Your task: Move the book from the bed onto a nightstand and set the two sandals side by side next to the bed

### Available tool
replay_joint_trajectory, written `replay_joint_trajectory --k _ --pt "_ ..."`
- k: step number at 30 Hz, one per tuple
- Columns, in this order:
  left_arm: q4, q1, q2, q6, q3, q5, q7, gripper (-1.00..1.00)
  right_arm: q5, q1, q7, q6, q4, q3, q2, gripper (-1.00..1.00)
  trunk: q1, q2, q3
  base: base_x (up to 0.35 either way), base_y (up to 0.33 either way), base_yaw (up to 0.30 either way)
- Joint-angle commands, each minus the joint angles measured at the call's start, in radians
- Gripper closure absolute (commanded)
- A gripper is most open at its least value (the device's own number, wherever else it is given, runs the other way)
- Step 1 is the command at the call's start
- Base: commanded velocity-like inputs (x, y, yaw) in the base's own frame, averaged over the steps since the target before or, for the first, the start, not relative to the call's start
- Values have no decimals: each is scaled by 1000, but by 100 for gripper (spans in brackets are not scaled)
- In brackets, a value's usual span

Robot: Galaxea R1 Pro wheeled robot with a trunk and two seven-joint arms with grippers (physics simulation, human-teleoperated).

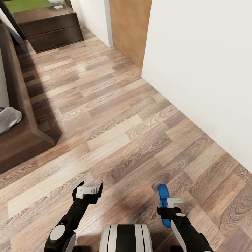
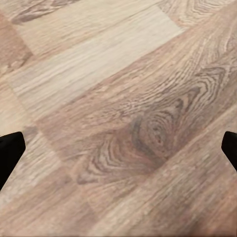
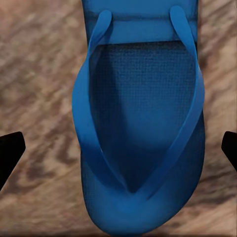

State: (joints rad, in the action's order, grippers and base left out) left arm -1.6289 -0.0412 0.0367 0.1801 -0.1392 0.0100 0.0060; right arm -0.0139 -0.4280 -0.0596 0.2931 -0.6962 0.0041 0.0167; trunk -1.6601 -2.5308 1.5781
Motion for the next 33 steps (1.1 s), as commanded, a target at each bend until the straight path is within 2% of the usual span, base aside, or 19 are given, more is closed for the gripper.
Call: replay_joint_trajectory --k 1,7,15,23,33 --pt "-2 0 0 6 0 1 0 -100 -1 0 -3 6 -2 1 0 -100 0 0 1 0 0 0" --pt "-2 0 0 6 0 1 0 -100 -1 0 -3 6 -2 1 0 -100 0 0 1 0 0 0" --pt "-1 0 0 6 0 2 0 -100 -1 0 -3 6 -3 1 0 -100 -3 -2 32 0 0 0" --pt "-1 0 0 6 0 2 0 -100 -1 0 -3 6 -3 1 0 -100 -3 -2 32 4 0 0" --pt "0 0 0 4 0 2 0 -100 -1 0 -3 6 -3 0 0 -100 -3 -2 32 111 0 0"
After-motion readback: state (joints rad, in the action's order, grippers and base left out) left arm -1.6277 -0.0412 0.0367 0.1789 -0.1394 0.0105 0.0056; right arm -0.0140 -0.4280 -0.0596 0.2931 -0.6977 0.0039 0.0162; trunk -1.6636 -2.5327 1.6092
